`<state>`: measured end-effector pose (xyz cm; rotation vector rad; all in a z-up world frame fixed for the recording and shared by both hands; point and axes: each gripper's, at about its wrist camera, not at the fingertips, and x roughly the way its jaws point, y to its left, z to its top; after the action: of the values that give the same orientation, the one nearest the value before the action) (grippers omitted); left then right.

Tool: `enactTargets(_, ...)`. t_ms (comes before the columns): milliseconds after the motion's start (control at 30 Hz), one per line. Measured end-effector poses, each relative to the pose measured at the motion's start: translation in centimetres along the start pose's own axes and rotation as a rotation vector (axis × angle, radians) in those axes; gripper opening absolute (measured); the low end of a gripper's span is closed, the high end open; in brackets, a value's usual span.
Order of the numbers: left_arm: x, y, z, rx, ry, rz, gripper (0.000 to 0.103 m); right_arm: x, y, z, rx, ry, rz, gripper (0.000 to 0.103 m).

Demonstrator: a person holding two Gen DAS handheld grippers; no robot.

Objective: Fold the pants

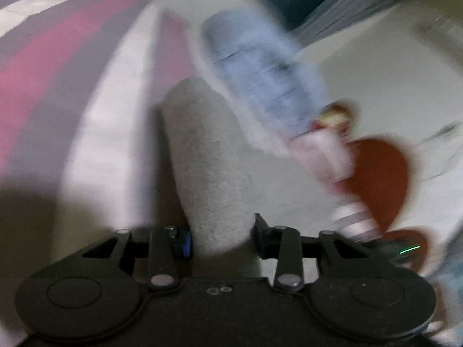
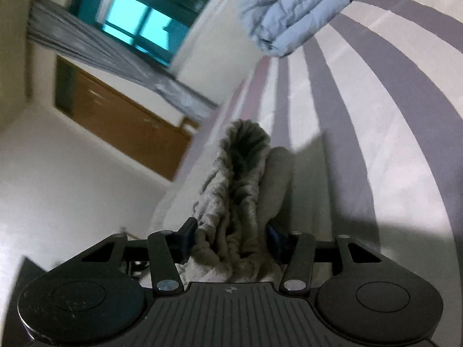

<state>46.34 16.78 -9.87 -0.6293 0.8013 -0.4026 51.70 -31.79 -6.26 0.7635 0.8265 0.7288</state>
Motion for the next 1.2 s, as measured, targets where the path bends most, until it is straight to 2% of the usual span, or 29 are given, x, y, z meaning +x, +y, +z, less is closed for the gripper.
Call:
enactTargets(33, 0.8, 0.6, -0.3, 0.005, -0.003, 0.009, 0.045, 1.2, 0.5, -0.2, -0.036, 0.008, -0.034, 0.051)
enactTargets(100, 0.6, 1.1, -1.1, 0.012, -0.052, -0.034, 0.048, 2.7, 0.8, -1.0, -0.078, 0.015, -0.089, 0.054)
enactTargets(167, -0.1, 1.3, -1.7, 0.001, -0.088, -0.054, 0.052, 3.6, 0.3, -2.1, -0.077, 0.035, -0.166, 0.063)
enactTargets(200, -0.6, 1.4, -1.9, -0.002, -0.103, -0.05, 0.06, 3.9, 0.1, -2.5, -0.073, 0.035, -0.163, 0.064)
enactTargets(233, -1.4, 1.4, -2.1, -0.01, -0.119, -0.055, 0.079, 3.5, -0.2, -2.7, -0.062, 0.029, -0.15, 0.064)
enactTargets(300, -3.8, 1.3, -2.8, -0.037, -0.181, -0.035, 0.097, 2.7, -0.3, -2.5, -0.052, -0.005, -0.143, 0.064)
enactTargets(333, -5.0, 1.1, -3.1, -0.039, -0.207, 0.002, 0.097, 1.2, 0.0, -2.7, -0.057, -0.053, -0.136, 0.064)
enactTargets(400, -7.3, 0.5, -4.0, 0.012, -0.219, 0.087, 0.097, -1.5, 0.4, -3.7, -0.071, -0.093, -0.122, 0.068)
enactTargets(467, -10.3, -0.1, -5.8, 0.089, -0.241, 0.199, 0.097, -4.5, 1.6, -5.5, -0.147, -0.129, -0.141, 0.092)
enactTargets(533, -13.0, -1.2, -9.0, 0.153, -0.277, 0.297, 0.097, -6.5, 2.8, -7.1, -0.221, -0.138, -0.172, 0.103)
enactTargets(667, -17.7, -3.4, -15.8, 0.188, -0.321, 0.427, 0.097, -11.7, 5.1, -13.9, -0.309, -0.152, -0.225, 0.103)
enactTargets(733, -19.7, -5.2, -18.7, 0.219, -0.376, 0.497, 0.097, -13.9, 6.1, -17.2, -0.325, -0.149, -0.244, 0.103)
enactTargets(833, -21.9, -8.7, -22.1, 0.229, -0.448, 0.493, 0.097, -16.1, 9.1, -21.8, -0.447, -0.18, -0.359, 0.103)
enactTargets(900, -22.4, -11.1, -23.5, 0.255, -0.459, 0.48, 0.097, -17.5, 11.0, -25.1, -0.523, -0.219, -0.417, 0.103)
enactTargets(1000, -23.9, -14.4, -26.5, 0.366, -0.487, 0.511, 0.097, -19.3, 12.5, -28.7, -0.543, -0.272, -0.399, 0.103)
enactTargets(1100, -24.9, -17.2, -29.1, 0.433, -0.547, 0.456, 0.097, -21.4, 15.0, -32.4, -0.603, -0.406, -0.478, 0.103)
enactTargets(1167, -25.2, -18.4, -31.3, 0.425, -0.561, 0.417, 0.097, -21.7, 16.2, -34.1, -0.623, -0.427, -0.494, 0.103)
enactTargets(1200, -25.4, -19.2, -32.6, 0.456, -0.573, 0.408, 0.097, -21.6, 16.8, -34.6, -0.629, -0.415, -0.493, 0.103)
